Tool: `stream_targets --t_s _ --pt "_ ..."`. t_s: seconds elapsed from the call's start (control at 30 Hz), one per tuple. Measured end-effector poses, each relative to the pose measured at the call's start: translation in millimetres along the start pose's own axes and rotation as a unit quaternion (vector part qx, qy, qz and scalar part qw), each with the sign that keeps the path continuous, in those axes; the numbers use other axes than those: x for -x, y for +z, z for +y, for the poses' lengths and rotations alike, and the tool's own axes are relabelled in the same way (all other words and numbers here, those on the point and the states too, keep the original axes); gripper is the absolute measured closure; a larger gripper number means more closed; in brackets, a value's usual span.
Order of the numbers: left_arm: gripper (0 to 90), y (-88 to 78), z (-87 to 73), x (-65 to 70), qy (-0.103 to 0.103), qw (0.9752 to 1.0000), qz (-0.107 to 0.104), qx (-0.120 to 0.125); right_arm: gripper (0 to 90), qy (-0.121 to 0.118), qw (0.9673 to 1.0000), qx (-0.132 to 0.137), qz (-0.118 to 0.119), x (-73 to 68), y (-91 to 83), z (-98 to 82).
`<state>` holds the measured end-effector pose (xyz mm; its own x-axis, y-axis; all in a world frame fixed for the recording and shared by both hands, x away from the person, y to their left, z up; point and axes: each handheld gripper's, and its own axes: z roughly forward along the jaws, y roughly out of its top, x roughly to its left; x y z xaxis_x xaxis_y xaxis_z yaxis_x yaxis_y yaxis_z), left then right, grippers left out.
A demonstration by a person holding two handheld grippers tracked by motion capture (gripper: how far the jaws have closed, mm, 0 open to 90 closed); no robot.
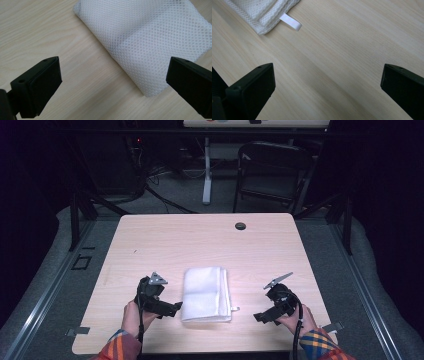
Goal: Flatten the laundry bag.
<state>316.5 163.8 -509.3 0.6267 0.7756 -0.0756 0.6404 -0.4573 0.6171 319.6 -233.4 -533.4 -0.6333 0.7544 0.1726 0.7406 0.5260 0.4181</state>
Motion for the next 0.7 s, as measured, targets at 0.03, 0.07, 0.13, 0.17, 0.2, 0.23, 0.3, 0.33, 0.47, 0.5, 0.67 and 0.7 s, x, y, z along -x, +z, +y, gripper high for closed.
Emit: stream_targets --t_s 0.03,0.07,0.13,0.17,0.2,0.23,0.3,0.33,0.47,0.5,0.67,0.7 --pt "0.0 -0.2 0.1 0.1 0.0 1.0 0.001 0.0 0.0 0.007 0.9999 0.008 0.002 -0.4 1.3 -0.8" --pt "0.0 -0.1 0.1 0.5 0.001 1.0 0.0 0.0 0.0 0.004 1.0 0.0 0.002 0.1 0.1 -0.6" --pt "0.0 0.0 -0.2 1.7 0.001 1.0 -0.002 -0.001 0.0 0.002 1.0 0.002 0.004 -0.1 -0.6 -0.4" --pt "0.0 -0.3 -0.3 2.0 0.002 1.0 -0.002 -0.002 0.0 -0.001 1.0 0.001 0.002 -0.1 -1.3 -0.1" --pt "0.0 -0.8 -0.4 2.3 0.002 1.0 -0.002 0.0 0.0 0.001 1.0 0.003 0.003 -0.8 -1.1 0.4" --pt "0.0 -1.4 -0.4 2.7 0.003 1.0 0.0 0.001 0.0 0.001 1.0 0.007 0.007 -1.5 -0.5 1.1" --pt "0.0 -2.1 0.0 3.2 0.002 1.0 -0.003 0.002 0.0 0.001 0.9999 0.007 0.007 -1.9 0.2 1.7" --pt "0.0 -2.0 1.0 4.4 0.004 1.0 -0.006 0.003 0.0 -0.012 0.9998 -0.004 0.013 -1.1 -1.1 3.1" --pt "0.0 0.1 5.7 12.0 0.015 0.9998 -0.015 0.004 0.0 -0.003 0.9998 0.003 0.019 -3.7 -2.6 2.7" --pt "0.0 0.7 7.1 14.7 0.017 0.9997 -0.019 0.007 0.0 -0.001 0.9998 0.005 0.02 -4.2 -3.0 2.8" --pt "0.3 1.4 12.0 23.7 0.029 0.999 -0.03 0.014 0.0 0.0 0.9998 0.006 0.019 -6.5 -0.8 6.9" --pt "1.0 1.4 12.0 23.7 0.029 0.999 -0.03 0.014 0.0 -0.006 0.9998 0.003 0.018 -6.2 -0.2 7.7"
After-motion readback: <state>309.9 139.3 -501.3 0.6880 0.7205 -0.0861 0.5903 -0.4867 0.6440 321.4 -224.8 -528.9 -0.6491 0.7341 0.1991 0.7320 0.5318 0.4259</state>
